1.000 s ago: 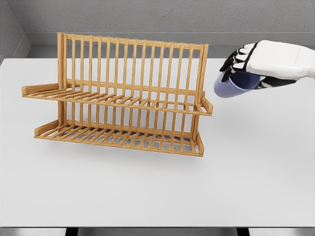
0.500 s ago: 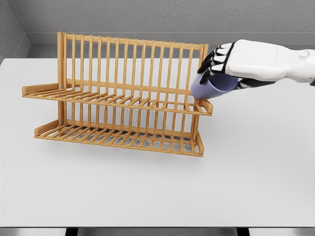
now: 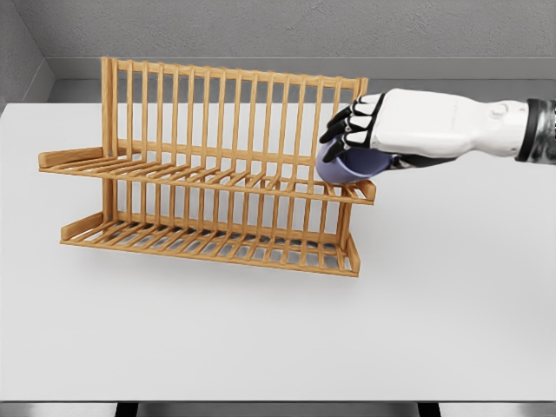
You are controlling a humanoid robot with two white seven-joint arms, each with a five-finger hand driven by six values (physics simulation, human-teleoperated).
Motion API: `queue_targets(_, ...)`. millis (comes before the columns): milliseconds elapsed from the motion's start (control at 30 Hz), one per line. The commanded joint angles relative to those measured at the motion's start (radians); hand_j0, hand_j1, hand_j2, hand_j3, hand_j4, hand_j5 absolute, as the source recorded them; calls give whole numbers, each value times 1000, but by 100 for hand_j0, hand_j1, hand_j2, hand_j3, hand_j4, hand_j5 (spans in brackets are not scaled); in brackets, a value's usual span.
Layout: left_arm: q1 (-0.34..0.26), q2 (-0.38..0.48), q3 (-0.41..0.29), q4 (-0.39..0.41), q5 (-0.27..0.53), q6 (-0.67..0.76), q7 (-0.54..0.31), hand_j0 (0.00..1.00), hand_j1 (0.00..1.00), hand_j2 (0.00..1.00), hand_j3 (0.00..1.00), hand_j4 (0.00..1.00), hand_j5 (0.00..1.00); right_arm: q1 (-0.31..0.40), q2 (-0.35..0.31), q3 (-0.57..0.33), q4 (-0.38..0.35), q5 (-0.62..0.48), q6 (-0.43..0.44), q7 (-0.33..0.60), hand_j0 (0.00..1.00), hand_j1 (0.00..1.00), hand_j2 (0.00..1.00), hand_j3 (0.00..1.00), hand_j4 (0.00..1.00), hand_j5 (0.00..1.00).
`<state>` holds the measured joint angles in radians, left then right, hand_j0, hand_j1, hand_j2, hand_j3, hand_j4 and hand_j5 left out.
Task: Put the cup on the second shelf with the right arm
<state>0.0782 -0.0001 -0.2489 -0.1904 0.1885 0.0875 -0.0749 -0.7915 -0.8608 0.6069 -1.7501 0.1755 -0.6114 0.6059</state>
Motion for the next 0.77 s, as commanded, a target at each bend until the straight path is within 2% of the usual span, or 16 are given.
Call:
queue_targets(0, 0, 0, 0, 0, 0, 0, 0, 100, 100, 100, 100, 100, 100, 0, 0, 10, 1, -2, 0, 5, 83, 83, 83, 83, 83, 83)
queue_targets(33, 0, 0, 0, 0, 0, 0, 0, 100, 100, 100, 100, 100, 100, 0, -1, 10, 1, -2, 0, 5, 98, 98, 98, 98, 98, 98)
queue_targets(67, 0, 0, -1, 0, 0, 0, 0, 100, 100, 100, 100, 100, 100, 0, -1, 10, 0, -2, 0, 5, 100, 100, 100, 100, 100, 100)
queue_targets(233, 0, 0, 0, 0, 0, 0, 0, 100, 100, 100, 100, 100, 100, -2, -6, -16, -3, -7, 0, 5, 100, 100, 100, 100, 100, 100)
queue_targets(267, 0, 0, 0, 0, 0, 0, 0, 100, 100, 100, 100, 100, 100, 0, -9, -70, -2, -13, 0, 5, 100, 100, 100, 100, 100, 100)
queue_targets(300, 0, 0, 0, 0, 0, 0, 0, 100, 100, 100, 100, 100, 100, 15, -18, -174, 7, -16, 0, 5, 100, 100, 100, 100, 100, 100)
queue_targets(367, 0, 0, 0, 0, 0, 0, 0, 100, 100, 100, 100, 100, 100, 81, -57, -271, 75, -17, 0, 5, 100, 100, 100, 100, 100, 100)
queue_targets(467, 0, 0, 0, 0, 0, 0, 0, 100, 100, 100, 100, 100, 100, 187, -58, -306, 159, -14, 0, 5, 100, 100, 100, 100, 100, 100)
queue_targets(533, 0, 0, 0, 0, 0, 0, 0, 100, 100, 100, 100, 100, 100, 363, -50, -413, 169, -7, 0, 5, 100, 100, 100, 100, 100, 100)
queue_targets(567, 0, 0, 0, 0, 0, 0, 0, 100, 100, 100, 100, 100, 100, 429, -18, -461, 165, -5, 0, 5, 100, 100, 100, 100, 100, 100)
queue_targets(633, 0, 0, -1, 0, 0, 0, 0, 100, 100, 100, 100, 100, 100, 469, 65, -501, 169, -4, 0, 5, 100, 100, 100, 100, 100, 100)
queue_targets(733, 0, 0, 0, 0, 0, 0, 0, 100, 100, 100, 100, 100, 100, 494, 80, -546, 164, -4, 0, 5, 100, 100, 100, 100, 100, 100)
